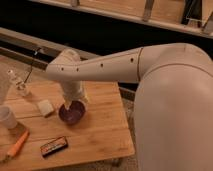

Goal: Drag the ceramic bowl in a circle

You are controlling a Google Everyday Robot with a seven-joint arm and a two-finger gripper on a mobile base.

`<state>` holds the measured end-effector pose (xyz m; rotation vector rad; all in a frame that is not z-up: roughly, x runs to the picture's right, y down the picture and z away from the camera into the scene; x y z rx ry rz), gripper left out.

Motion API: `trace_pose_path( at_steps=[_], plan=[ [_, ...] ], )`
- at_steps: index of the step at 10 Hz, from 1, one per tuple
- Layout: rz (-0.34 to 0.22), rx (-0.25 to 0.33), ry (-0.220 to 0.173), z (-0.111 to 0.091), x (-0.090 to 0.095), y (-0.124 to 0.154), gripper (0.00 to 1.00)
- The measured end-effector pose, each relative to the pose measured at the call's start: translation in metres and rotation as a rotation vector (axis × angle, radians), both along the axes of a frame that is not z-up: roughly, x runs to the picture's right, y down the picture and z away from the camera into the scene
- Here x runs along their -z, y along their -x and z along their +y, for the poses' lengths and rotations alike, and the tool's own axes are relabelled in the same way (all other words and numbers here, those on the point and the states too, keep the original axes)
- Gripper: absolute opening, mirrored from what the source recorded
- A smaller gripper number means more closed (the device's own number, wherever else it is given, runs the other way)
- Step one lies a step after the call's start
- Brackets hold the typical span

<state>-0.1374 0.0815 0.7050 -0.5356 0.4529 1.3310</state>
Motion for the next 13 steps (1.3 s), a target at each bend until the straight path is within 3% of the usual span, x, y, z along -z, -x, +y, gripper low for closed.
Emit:
trace_pose_path(
  at_steps=[4, 8, 13],
  plan=[
    [-0.010, -0.007, -0.002, 0.000, -0.015, 0.005, 0.65],
    [0.002, -0.029, -0.017, 0.000, -0.030, -0.006, 0.65],
    [0.025, -0.057, -0.008, 0.009, -0.054, -0.017, 0.65]
  ],
)
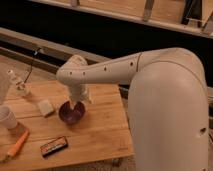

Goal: Drag the ceramic bowl in a circle

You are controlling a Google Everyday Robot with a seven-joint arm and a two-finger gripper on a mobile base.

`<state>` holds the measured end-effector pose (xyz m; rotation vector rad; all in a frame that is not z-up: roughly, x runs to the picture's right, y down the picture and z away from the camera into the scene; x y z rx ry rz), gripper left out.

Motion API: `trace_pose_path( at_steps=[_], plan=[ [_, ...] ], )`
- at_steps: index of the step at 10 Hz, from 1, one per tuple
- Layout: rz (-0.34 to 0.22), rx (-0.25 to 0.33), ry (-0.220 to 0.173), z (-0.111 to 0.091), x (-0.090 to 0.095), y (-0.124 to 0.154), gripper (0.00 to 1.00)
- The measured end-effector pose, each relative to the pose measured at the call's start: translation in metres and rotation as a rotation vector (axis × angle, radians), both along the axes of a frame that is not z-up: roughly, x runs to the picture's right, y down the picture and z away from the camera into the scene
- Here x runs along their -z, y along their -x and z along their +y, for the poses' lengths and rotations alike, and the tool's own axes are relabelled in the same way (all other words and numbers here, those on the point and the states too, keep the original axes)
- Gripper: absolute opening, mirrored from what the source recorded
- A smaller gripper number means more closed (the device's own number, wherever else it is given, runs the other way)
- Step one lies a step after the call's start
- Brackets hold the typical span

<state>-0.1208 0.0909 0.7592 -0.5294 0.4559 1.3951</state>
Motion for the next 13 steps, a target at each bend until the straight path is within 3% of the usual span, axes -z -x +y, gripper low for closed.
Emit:
trace_pose_path(
  at_steps=[10, 13],
  plan=[
    [0.033, 0.042, 0.065, 0.028, -0.043, 0.003, 0.65],
    [0.043, 0.043, 0.106, 0.043, -0.055, 0.002, 0.65]
  ],
)
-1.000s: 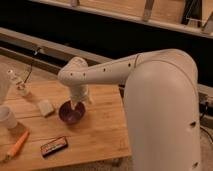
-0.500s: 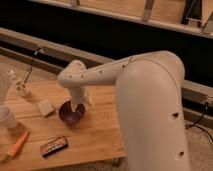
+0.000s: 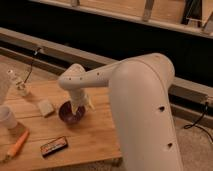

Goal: Drag the ceramic bowl in a circle

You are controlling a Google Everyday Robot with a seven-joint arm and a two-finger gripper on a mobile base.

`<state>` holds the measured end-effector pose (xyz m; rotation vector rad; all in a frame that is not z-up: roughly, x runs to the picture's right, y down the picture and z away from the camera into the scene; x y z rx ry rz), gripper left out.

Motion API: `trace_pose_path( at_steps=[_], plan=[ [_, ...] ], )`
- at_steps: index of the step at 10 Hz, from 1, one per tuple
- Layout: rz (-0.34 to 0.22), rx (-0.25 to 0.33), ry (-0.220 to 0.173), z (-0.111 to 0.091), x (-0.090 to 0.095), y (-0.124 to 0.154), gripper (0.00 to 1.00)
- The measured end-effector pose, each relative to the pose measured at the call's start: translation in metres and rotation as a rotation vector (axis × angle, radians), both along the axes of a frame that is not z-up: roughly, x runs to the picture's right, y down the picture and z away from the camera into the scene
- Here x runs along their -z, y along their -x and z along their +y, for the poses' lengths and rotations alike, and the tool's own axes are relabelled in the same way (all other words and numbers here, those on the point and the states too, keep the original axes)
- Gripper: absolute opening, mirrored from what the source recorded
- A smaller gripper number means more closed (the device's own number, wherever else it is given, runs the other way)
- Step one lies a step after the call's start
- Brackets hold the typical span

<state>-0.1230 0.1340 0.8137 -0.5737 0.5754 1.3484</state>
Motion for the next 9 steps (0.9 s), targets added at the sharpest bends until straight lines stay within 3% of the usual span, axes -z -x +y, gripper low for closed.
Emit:
trace_pose_path(
  at_steps=[3, 6, 9],
  plan=[
    [-0.019, -0.030, 0.009, 0.005, -0.011, 0.002, 0.65],
    [-0.087, -0.106, -0.041, -0.006, -0.018, 0.012, 0.65],
    [-0.108, -0.090, -0.051, -0.001, -0.022, 0.011, 0.65]
  ],
)
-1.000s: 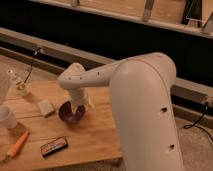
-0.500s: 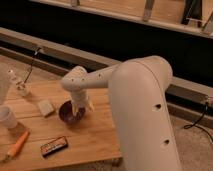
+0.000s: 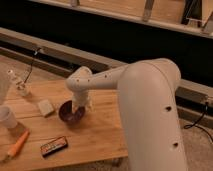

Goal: Drag the ceramic bowl in a circle

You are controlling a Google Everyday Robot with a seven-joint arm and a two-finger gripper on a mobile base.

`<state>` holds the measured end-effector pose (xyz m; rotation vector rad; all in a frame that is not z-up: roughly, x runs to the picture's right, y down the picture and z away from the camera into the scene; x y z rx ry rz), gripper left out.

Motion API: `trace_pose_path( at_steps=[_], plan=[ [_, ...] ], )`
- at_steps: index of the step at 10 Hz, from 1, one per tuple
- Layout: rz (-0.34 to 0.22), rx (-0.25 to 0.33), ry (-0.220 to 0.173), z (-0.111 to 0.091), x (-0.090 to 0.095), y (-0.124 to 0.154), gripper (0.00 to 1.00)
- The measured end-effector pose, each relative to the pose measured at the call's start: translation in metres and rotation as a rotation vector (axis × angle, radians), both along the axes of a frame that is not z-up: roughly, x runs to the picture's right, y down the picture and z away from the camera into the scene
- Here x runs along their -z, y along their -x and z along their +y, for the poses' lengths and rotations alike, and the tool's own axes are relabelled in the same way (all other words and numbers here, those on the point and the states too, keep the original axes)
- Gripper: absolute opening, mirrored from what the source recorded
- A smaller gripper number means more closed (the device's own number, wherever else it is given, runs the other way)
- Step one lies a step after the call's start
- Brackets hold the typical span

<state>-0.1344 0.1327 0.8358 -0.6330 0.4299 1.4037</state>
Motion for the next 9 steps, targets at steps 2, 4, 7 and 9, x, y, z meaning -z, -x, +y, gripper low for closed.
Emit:
trace_pose_path(
  at_steps=[2, 4, 7, 9],
  plan=[
    [-0.008, 0.021, 0.002, 0.004, -0.002, 0.006, 0.64],
    [-0.012, 0.038, 0.003, 0.005, -0.004, 0.010, 0.51],
    [-0.017, 0.054, 0.008, 0.007, -0.005, 0.016, 0.20],
    [-0.017, 0.074, 0.013, 0.007, -0.005, 0.020, 0.03]
  ],
)
